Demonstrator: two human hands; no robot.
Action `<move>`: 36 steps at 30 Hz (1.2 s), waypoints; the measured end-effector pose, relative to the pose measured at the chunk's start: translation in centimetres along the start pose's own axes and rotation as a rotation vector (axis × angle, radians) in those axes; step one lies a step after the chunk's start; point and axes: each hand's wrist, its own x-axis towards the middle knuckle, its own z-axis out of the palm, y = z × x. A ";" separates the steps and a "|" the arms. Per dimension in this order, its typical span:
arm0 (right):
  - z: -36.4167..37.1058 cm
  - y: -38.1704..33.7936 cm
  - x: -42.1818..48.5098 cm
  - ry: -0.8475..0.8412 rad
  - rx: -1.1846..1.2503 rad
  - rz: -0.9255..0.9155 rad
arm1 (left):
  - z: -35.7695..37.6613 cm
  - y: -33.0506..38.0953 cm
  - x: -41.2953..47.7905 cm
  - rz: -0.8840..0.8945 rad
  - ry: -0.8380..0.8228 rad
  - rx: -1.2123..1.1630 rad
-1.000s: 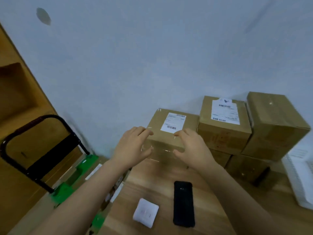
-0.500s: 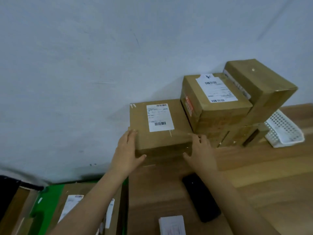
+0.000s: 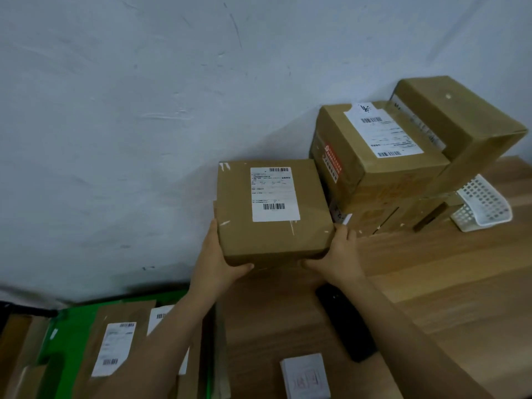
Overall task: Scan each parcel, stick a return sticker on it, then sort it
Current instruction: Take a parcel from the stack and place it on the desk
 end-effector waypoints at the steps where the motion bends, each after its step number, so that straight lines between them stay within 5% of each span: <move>1: 0.2 0.0 0.0 -0.020 0.046 -0.003 | -0.1 0.1 -0.3 0.010 0.008 -0.011; 12: -0.5 0.7 -3.6 -0.029 0.239 -0.277 | -0.5 1.6 -7.3 0.006 0.236 -0.109; 24: -12.8 5.0 -12.8 0.049 0.418 -0.635 | 3.9 12.6 -22.6 0.179 0.677 -0.099; 36: -24.4 15.8 -16.3 0.224 0.344 -0.603 | 13.4 22.4 -27.5 0.288 0.557 -0.138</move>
